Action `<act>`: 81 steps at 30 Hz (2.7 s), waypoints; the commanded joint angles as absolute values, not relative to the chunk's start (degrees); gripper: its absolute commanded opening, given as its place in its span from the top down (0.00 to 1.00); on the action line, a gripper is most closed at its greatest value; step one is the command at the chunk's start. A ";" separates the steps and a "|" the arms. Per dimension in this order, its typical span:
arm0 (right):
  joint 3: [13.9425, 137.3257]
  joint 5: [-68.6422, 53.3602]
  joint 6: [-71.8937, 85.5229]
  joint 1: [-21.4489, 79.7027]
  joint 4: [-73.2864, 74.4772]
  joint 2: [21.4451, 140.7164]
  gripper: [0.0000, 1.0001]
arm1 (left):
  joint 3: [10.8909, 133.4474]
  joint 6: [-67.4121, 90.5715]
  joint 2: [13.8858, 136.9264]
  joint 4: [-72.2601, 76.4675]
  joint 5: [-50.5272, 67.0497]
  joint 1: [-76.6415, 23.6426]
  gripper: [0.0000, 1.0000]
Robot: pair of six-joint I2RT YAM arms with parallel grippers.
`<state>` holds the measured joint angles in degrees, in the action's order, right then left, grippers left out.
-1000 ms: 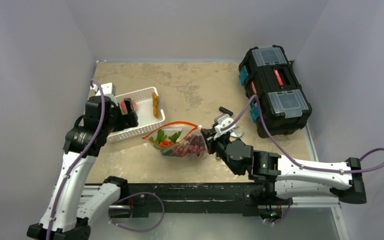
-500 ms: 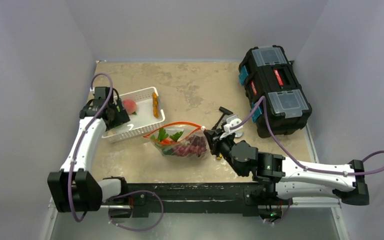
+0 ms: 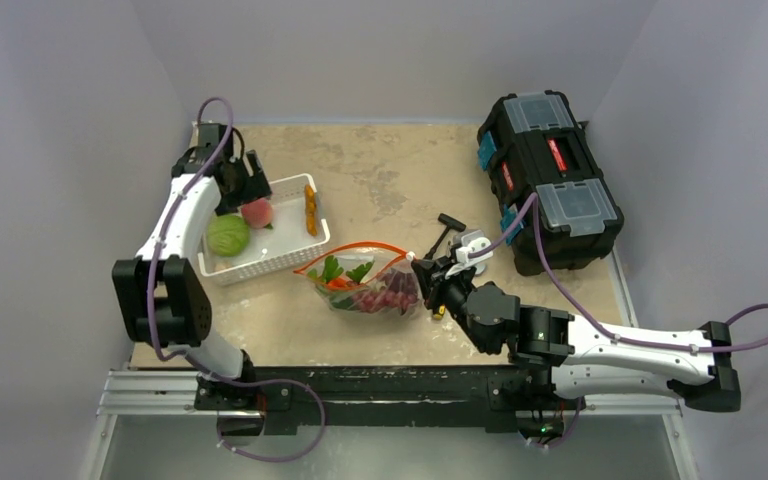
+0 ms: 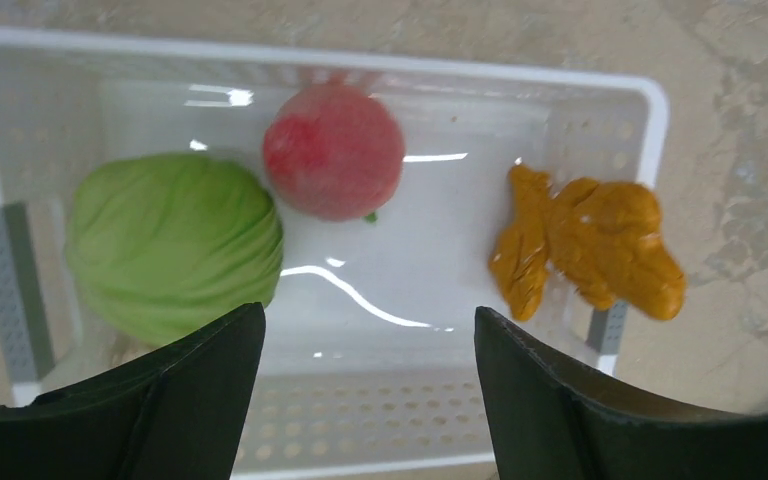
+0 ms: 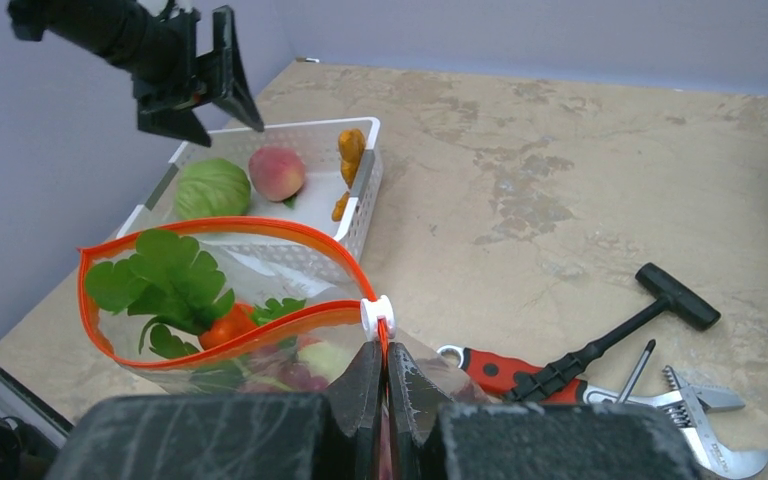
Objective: Place the food in the zip-top bag and seal the zipper
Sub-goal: Pick up the fake fruit from the bin, then pick up the fake fruit from the zipper food storage bag, then place the fake fruit in the zipper food storage bag.
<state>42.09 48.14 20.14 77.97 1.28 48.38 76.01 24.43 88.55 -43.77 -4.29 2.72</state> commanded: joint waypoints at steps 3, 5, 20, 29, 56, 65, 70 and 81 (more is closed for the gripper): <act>45.15 49.86 23.45 77.78 0.57 48.71 1.00 | 86.11 21.91 97.93 -40.34 0.23 -1.38 0.24; 45.62 49.97 24.22 77.82 1.86 48.97 1.00 | 87.16 20.79 99.25 -40.88 -1.84 -1.94 0.23; 48.91 49.57 25.05 77.85 3.66 52.63 1.00 | 87.83 16.35 105.46 -43.71 -18.58 -2.83 0.10; 49.54 48.12 25.51 77.78 3.78 52.73 1.00 | 88.94 13.46 110.32 -41.84 -21.03 -1.71 0.09; 50.51 47.00 25.88 77.80 2.99 54.13 1.00 | 85.65 12.88 90.22 -41.27 -4.65 -3.43 0.69; 51.23 46.51 26.25 77.85 2.61 54.83 1.00 | 76.08 9.31 68.27 -28.21 25.18 -5.87 0.75; 52.23 46.27 27.65 77.79 2.90 54.67 1.00 | 68.11 2.41 54.07 -22.20 27.91 -18.20 0.74; 52.49 45.20 27.66 77.85 2.30 53.02 1.00 | 56.40 14.22 37.80 -24.97 22.35 -30.59 0.78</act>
